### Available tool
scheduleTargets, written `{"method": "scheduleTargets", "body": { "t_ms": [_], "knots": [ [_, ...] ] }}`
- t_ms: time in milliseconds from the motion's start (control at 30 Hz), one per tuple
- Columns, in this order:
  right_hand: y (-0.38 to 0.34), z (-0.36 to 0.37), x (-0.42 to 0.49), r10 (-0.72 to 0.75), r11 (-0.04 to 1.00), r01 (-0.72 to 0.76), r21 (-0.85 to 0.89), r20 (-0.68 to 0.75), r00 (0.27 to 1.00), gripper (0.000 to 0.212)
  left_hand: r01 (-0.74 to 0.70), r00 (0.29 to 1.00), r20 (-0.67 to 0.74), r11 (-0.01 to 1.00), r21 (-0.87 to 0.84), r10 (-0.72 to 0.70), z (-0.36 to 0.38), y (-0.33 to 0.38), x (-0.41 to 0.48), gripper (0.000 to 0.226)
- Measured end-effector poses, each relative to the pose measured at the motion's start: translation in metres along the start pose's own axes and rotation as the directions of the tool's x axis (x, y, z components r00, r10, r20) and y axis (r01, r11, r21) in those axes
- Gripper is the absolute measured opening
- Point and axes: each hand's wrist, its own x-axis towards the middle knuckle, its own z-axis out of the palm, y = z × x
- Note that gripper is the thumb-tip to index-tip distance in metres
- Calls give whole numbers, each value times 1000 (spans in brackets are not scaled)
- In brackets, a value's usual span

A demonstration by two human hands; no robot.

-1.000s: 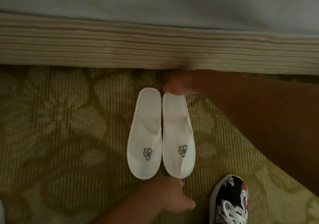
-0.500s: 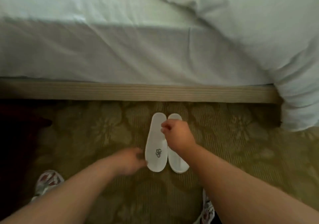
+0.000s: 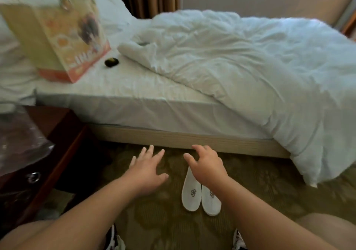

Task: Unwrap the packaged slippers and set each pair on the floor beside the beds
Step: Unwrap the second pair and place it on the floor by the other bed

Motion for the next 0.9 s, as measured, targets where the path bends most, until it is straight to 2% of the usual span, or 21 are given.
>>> {"method": "scheduleTargets", "body": {
  "t_ms": [133,267,433,633,800,900],
  "knots": [
    [-34,-22,-38,-111,993,108,-39,-76,991,61,-20,993,-116,999,36,24,-34,-5,-46,84],
    [-101,-37,-104,-310,951,301,-76,-175,935,61,-3,953,-303,999,51,18,-74,-38,-133,84],
    [-90,-40,-104,-299,953,280,-114,-203,932,70,-28,959,-279,997,70,46,-69,-26,-138,84],
    [-158,-25,-143,-459,888,443,-123,-199,866,76,33,922,-387,999,-3,-32,-87,-82,-202,84],
    [-204,-5,-160,-547,837,528,-141,-194,815,68,103,903,-411,992,-76,-126,-92,-135,-244,82],
    [-229,8,-166,-598,801,579,-148,-179,781,56,173,876,-438,979,-106,-202,-92,-171,-261,84]
  ]
}}
